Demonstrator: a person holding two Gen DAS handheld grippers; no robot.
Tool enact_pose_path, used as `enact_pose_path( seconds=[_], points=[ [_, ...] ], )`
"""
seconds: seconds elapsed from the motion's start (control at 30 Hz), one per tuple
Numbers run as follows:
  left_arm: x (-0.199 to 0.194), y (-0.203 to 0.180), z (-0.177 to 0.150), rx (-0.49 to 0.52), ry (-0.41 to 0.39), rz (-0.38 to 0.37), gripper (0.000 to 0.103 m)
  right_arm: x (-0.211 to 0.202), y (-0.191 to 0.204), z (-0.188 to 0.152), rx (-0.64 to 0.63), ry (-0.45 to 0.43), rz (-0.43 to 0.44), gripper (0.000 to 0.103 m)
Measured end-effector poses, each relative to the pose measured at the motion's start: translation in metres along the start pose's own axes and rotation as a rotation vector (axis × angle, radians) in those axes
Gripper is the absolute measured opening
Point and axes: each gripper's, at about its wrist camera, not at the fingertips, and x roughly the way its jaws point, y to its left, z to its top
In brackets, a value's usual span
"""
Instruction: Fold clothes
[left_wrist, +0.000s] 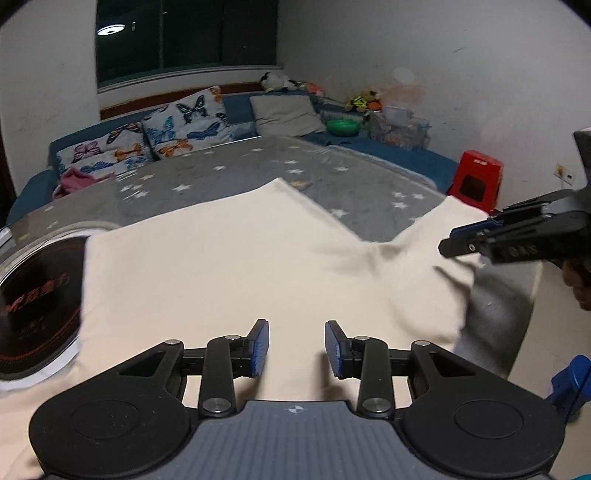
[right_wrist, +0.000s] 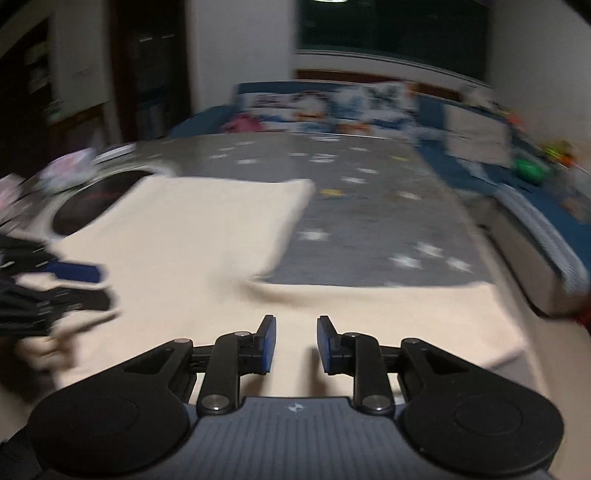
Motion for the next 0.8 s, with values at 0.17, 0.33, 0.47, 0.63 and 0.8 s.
enact_pose_path(
  seconds=[0.17, 0.33, 0.47, 0.63, 0.8],
  points=[
    [0.01, -0.018, 0.005, 0.022, 0.001, -0.044, 0.036, 0.004, -0.054, -0.007, 0.146, -0.004, -0.197, 0.026],
    [0.018, -0.036, 0.001, 0.045, 0.017, -0.077, 0.036, 0.008, -0.092, -0.015, 0.229, -0.008, -0.31, 0.032],
    [0.021, -0.043, -0.001, 0.063, 0.018, -0.08, 0.036, 0.015, -0.106, -0.02, 0.28, -0.007, -0.317, 0.032],
    [0.023, -0.047, -0.001, 0.073, 0.018, -0.077, 0.036, 0.017, -0.11, -0.024, 0.296, -0.027, -0.324, 0.025],
    [0.021, -0.049, -0.003, 0.075, 0.012, -0.072, 0.037, 0.017, -0.114, -0.02, 0.301, -0.043, -0.37, 0.006]
  ],
)
